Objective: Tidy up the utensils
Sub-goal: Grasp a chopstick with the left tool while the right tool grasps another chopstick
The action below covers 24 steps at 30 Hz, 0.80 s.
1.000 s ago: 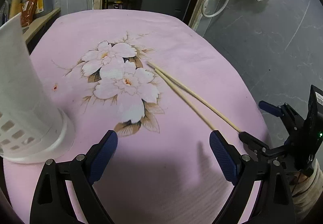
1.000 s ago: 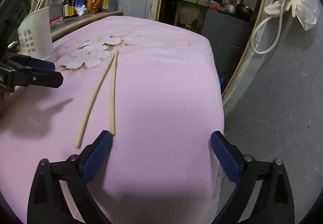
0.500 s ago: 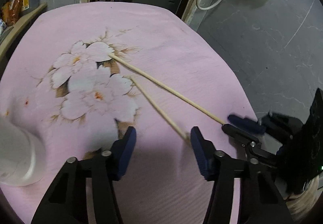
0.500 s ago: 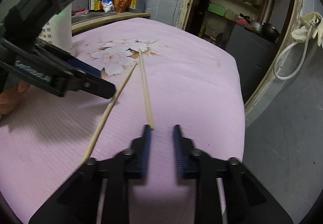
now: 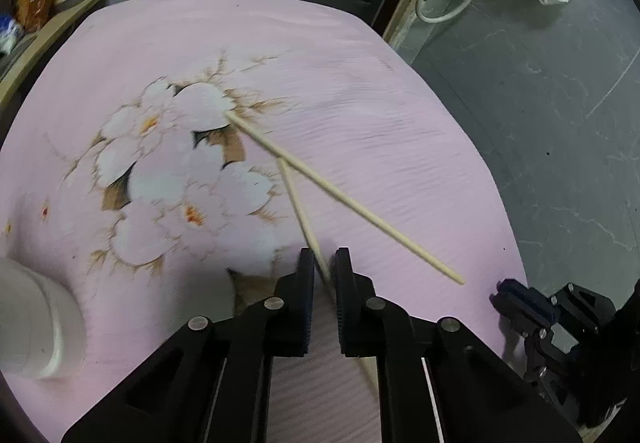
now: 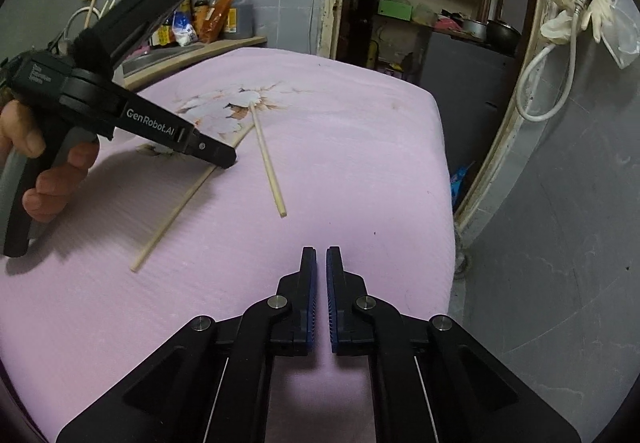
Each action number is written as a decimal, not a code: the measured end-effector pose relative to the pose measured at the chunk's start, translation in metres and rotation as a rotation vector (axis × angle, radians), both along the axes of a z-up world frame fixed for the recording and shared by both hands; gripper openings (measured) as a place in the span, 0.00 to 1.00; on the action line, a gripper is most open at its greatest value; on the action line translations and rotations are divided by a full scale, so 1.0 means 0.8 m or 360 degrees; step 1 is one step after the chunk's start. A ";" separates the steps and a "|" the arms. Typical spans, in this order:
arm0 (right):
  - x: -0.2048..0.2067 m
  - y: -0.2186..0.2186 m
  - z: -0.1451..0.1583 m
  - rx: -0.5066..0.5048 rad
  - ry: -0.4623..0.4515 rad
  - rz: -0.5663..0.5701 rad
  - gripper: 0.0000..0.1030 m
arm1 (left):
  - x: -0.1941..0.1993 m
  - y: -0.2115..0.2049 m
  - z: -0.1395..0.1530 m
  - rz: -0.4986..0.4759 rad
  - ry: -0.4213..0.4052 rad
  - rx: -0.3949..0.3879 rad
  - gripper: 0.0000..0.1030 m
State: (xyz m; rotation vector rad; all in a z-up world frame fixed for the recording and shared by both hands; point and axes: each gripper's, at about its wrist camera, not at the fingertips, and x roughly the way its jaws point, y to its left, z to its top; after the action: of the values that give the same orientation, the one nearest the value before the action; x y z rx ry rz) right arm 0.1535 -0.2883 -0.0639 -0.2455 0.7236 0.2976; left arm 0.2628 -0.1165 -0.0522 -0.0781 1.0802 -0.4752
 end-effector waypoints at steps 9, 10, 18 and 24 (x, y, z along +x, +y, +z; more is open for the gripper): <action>0.045 0.028 0.008 0.0059 0.0078 0.0158 0.26 | -0.036 0.053 0.007 0.0000 -0.0037 0.0064 0.04; 0.055 0.034 0.009 0.0051 0.0091 0.0182 0.26 | -0.042 0.055 0.007 -0.0004 -0.0043 0.0067 0.04; 0.135 0.080 0.002 -0.0029 0.0308 0.0344 0.26 | -0.093 0.078 0.015 -0.0090 -0.0085 0.0104 0.03; 0.181 0.123 -0.006 -0.0146 0.0406 0.0404 0.26 | -0.096 0.082 0.017 -0.0145 -0.0049 0.0137 0.03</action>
State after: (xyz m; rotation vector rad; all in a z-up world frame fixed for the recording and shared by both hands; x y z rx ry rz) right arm 0.2981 -0.1900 -0.0687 -0.3926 0.9615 0.5449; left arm 0.1858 -0.0512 -0.0386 0.0543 1.0759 -0.5094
